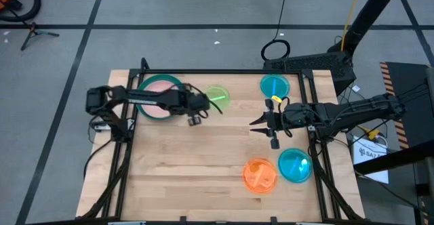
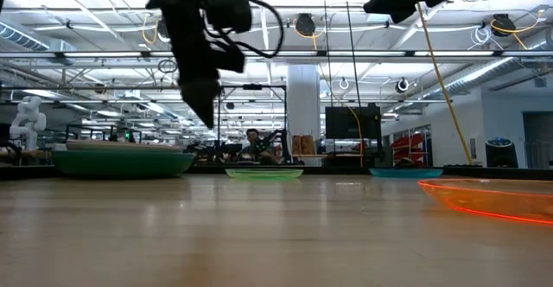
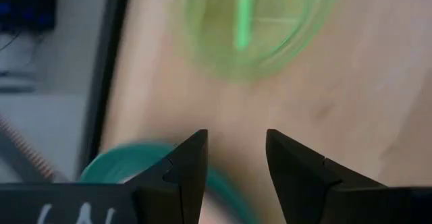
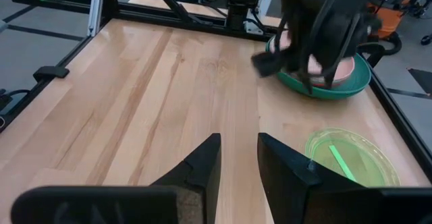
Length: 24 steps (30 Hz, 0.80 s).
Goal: Stack plastic plates
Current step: Adjust the stacked plates on the table
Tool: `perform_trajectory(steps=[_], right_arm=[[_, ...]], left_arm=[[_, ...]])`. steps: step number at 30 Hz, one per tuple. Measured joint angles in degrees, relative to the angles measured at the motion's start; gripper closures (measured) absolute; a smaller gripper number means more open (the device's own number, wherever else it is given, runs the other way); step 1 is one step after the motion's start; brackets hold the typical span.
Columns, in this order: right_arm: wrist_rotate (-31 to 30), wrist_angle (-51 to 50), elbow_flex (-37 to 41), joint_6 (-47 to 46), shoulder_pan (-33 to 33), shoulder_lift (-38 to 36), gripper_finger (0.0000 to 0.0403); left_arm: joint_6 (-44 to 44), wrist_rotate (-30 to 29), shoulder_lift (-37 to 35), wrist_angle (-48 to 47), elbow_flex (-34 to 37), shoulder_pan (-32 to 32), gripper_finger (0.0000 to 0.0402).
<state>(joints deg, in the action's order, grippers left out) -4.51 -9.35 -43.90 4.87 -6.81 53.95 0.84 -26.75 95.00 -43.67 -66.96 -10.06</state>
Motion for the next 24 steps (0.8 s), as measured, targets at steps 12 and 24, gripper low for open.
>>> perform_trajectory(steps=[12, 24], right_arm=[[0.0, -0.6, 0.0, -1.2, 0.0, 0.0, 0.0313], [0.0, -2.1, 0.0, -3.7, 0.0, 0.0, 0.0313]], left_arm=[[-5.7, -5.9, -9.4, -21.3, 0.0, -18.2, 0.0245], [-5.2, -1.2, -7.0, -16.4, 2.8, -29.0, 0.0245]])
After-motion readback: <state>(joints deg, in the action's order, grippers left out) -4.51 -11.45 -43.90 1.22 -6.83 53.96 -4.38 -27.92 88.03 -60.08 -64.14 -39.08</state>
